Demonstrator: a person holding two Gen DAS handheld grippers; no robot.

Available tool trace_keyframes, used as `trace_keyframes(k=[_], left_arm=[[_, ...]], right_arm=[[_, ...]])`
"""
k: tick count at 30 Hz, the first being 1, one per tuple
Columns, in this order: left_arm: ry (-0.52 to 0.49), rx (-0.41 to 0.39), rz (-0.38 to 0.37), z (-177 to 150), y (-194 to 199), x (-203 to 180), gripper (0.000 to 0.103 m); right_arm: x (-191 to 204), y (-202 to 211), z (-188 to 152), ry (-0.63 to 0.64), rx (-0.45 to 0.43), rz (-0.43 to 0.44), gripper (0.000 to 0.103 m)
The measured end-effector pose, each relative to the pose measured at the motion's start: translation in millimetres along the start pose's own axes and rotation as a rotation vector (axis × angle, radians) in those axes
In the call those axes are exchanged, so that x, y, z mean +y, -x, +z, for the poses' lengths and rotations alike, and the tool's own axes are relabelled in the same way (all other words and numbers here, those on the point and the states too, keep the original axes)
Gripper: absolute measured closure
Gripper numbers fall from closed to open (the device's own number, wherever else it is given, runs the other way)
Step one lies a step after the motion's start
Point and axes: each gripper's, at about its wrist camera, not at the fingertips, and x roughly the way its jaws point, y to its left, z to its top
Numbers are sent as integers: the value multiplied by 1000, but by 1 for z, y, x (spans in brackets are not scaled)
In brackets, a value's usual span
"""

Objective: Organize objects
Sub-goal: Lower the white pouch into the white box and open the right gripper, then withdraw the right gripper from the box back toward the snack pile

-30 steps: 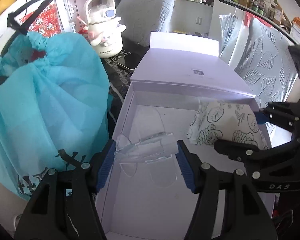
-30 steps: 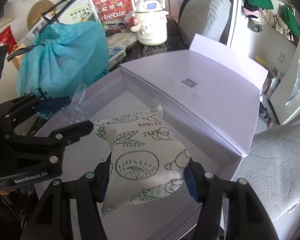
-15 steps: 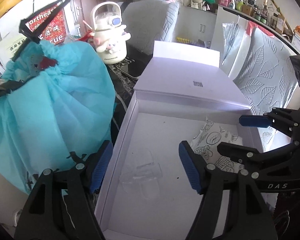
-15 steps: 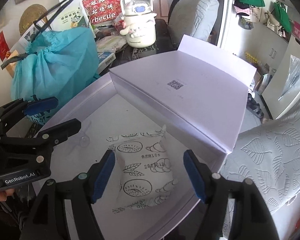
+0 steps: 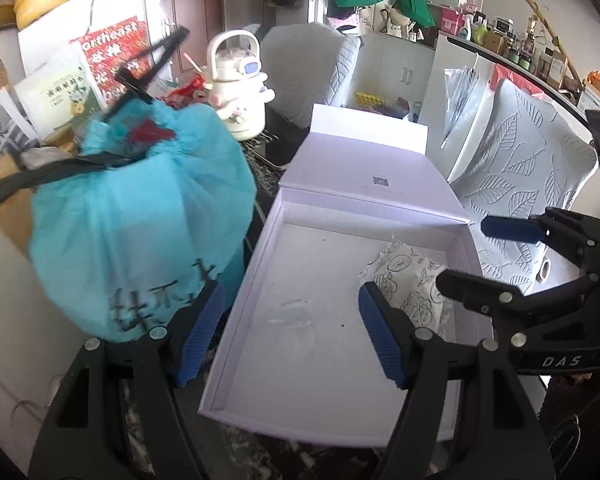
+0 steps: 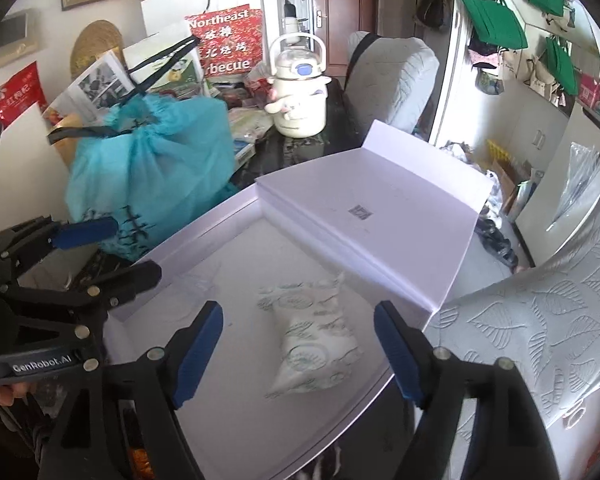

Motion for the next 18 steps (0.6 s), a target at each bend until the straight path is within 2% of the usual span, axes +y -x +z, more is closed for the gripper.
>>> trace_keyframes(k=[4,8,13,18], left_arm=[[-13,-18,13,-4,22,-2,34],[-12,-37,19,-6,44,-3,34],[-11,-69,31,-9,67,-5,27],[-7,-85,29,-16,83,-8,27]], right_arm=[[9,18,-5,19,-3,-22,24],[17,38,-10,26,-25,-3,21],[20,56,-16,13,-43,-6,20],[23,70,-26,2,-48,-4,20]])
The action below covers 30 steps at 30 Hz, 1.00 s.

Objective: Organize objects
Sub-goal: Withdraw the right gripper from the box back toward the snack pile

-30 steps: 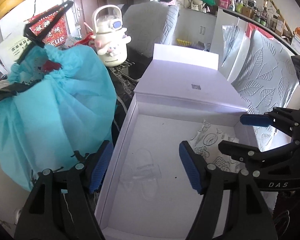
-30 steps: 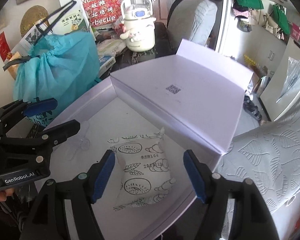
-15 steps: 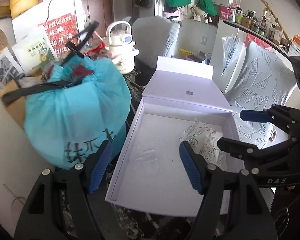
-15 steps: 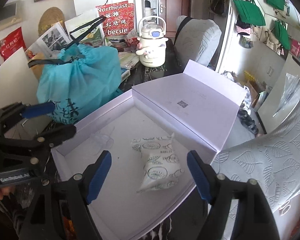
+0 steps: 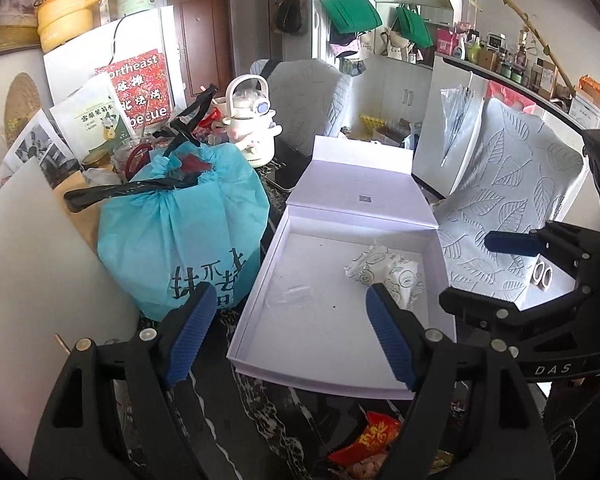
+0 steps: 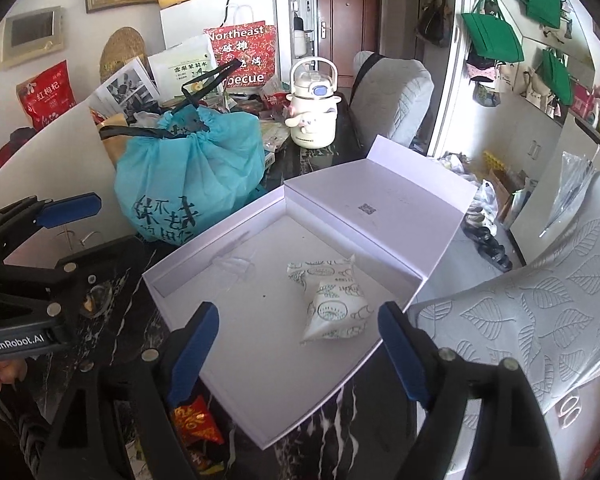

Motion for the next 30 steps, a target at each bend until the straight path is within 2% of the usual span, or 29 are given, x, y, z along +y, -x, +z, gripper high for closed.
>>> trace_keyframes(k=[14,20,30], left_arm=[[27,-1,-23,-27,32,-9,26],[47,-7,-27,-39,46,-10,22],[59,5,-33,-63,59,-14,20]], right_arm=[[9,35,-32,-12,-29,5,17],[16,52,-45,-7,-47,9,16],[26,62,-69,-2,-45,16,16]])
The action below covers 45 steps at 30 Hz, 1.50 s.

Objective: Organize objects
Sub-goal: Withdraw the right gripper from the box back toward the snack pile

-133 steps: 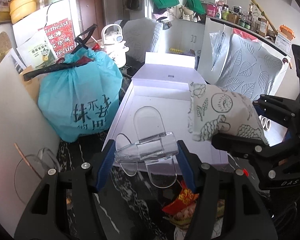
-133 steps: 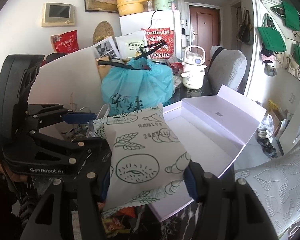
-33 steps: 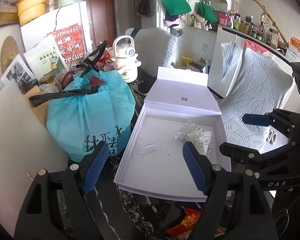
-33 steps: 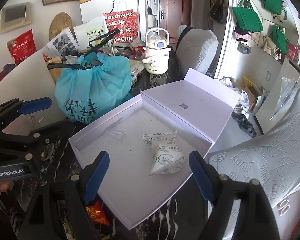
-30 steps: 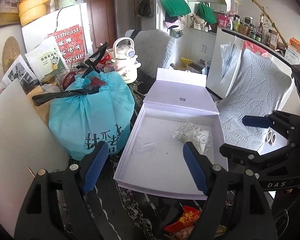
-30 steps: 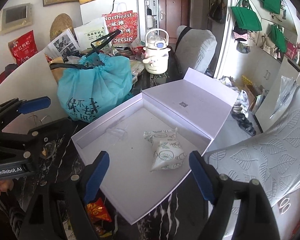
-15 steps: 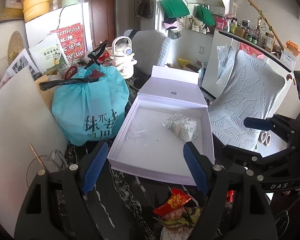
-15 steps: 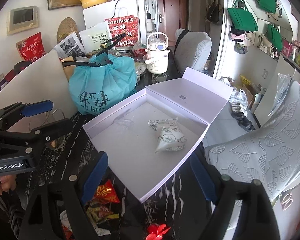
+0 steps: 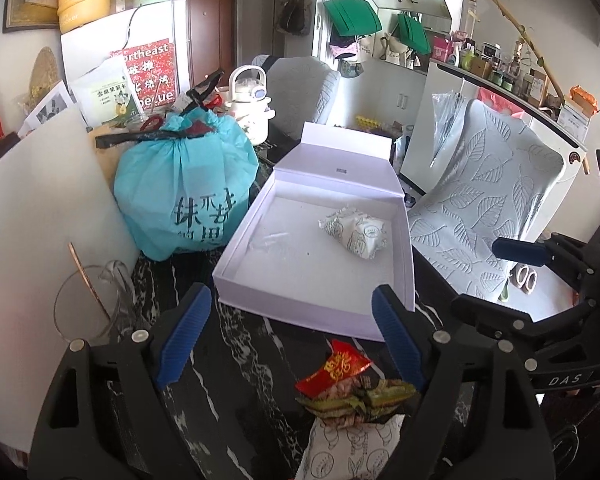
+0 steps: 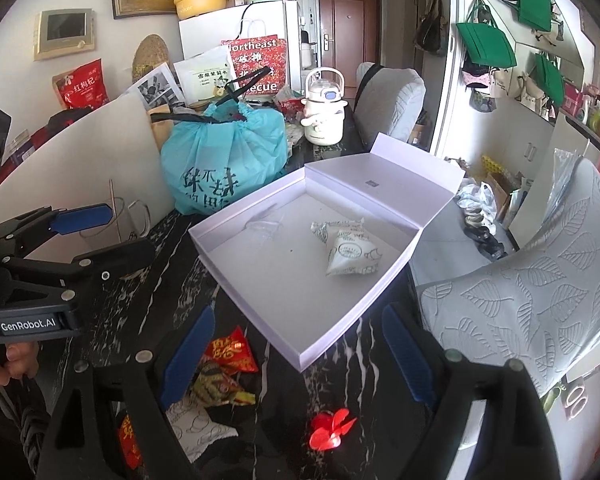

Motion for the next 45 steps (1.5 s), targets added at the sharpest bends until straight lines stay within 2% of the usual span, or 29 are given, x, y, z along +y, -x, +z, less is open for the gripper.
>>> trace_keyframes(k=[7,27,45], left_arm=[[24,18,-14,-15,2,0,20],[2,78,-38,-60,3,-15,20],[-15,210,-66,-110,-12,-27,20]], right_arm=[[6,5,-17,2,5,6,16],[12,11,-73,-17,53,11,16],[23,0,-119,3,108,48,16]])
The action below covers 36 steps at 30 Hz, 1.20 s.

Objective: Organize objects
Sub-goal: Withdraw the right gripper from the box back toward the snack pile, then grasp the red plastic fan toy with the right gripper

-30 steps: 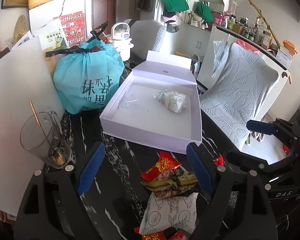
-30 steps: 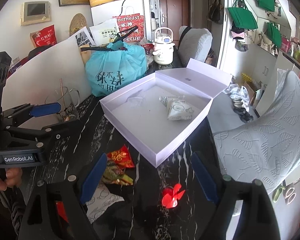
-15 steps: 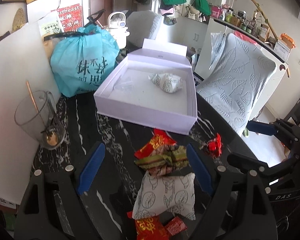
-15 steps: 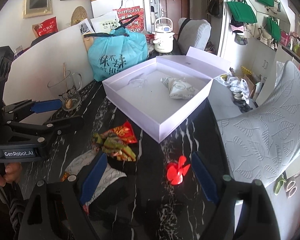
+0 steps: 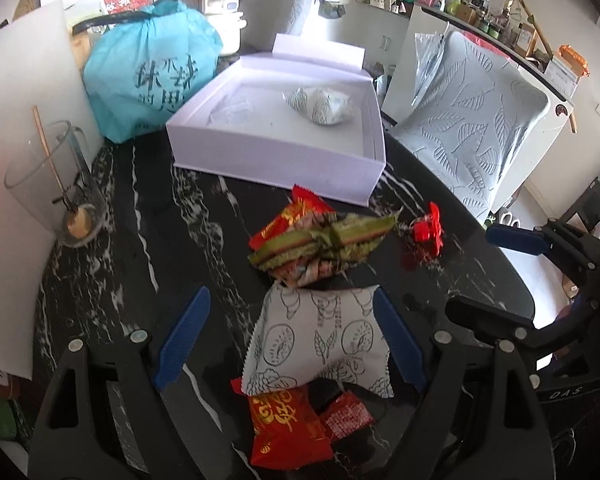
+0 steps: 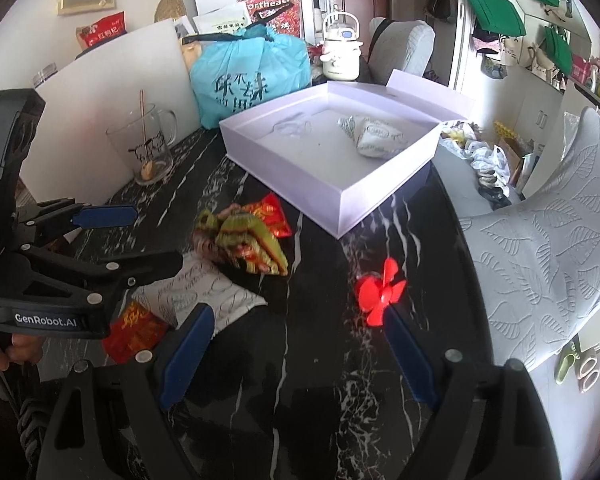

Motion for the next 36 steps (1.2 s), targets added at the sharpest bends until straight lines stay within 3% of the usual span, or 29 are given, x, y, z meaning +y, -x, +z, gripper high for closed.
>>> trace_keyframes(k=[9,18,36], left_arm=[[-56,49,-6,-8,-16,-12,20],[-72,155,-32,-11,-42,-24,20],[-53,189,30,-9,-65,-13,17]], right_arm=[[-5,-15,-16,9,23,-10,16],[-25,-27,-19,-48,17,-27,16],[-48,-63,-7,-114,-26,-117,16]])
